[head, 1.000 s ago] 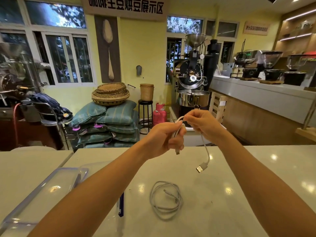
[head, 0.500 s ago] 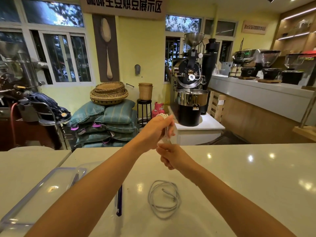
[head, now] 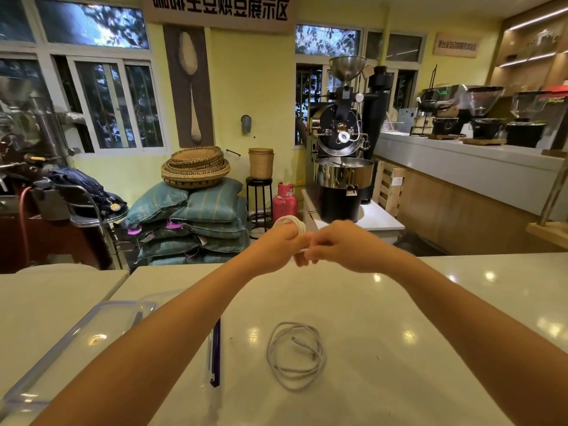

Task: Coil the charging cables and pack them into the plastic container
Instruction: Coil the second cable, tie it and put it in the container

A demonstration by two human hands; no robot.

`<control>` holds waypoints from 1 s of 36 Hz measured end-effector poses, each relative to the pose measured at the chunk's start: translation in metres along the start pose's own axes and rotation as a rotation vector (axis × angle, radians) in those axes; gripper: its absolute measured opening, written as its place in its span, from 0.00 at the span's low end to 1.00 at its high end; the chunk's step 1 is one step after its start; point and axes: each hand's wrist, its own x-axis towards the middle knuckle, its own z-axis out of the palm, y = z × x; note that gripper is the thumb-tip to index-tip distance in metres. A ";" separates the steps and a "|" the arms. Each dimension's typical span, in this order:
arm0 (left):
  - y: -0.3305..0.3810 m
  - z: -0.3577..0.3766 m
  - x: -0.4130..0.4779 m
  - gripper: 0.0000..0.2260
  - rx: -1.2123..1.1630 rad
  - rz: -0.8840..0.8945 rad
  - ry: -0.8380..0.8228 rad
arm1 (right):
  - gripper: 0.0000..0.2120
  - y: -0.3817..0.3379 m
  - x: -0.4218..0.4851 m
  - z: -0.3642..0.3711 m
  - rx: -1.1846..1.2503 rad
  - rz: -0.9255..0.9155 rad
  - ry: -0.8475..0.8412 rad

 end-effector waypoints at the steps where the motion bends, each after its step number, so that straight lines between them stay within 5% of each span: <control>1: -0.001 -0.001 -0.001 0.20 -0.050 -0.013 -0.052 | 0.10 0.001 0.000 -0.004 -0.012 -0.017 0.024; 4: 0.000 -0.004 -0.005 0.19 -0.373 -0.114 -0.215 | 0.04 0.005 0.000 -0.013 0.087 -0.059 0.105; 10: 0.009 -0.008 -0.009 0.18 -0.844 -0.230 -0.631 | 0.14 0.010 -0.001 -0.016 0.372 -0.100 -0.004; 16: 0.011 -0.014 -0.011 0.08 -0.951 -0.150 -0.856 | 0.02 0.014 0.000 -0.010 0.402 -0.072 -0.094; 20: 0.008 -0.016 -0.012 0.02 -0.877 -0.137 -0.776 | 0.07 0.015 0.003 -0.006 0.308 -0.049 -0.019; 26: 0.010 -0.020 -0.011 0.06 -0.769 -0.165 -0.507 | 0.16 0.016 0.005 -0.003 0.245 0.033 0.118; 36: 0.009 -0.003 -0.010 0.13 -0.589 -0.153 -0.212 | 0.19 0.023 0.007 -0.001 0.494 0.183 0.145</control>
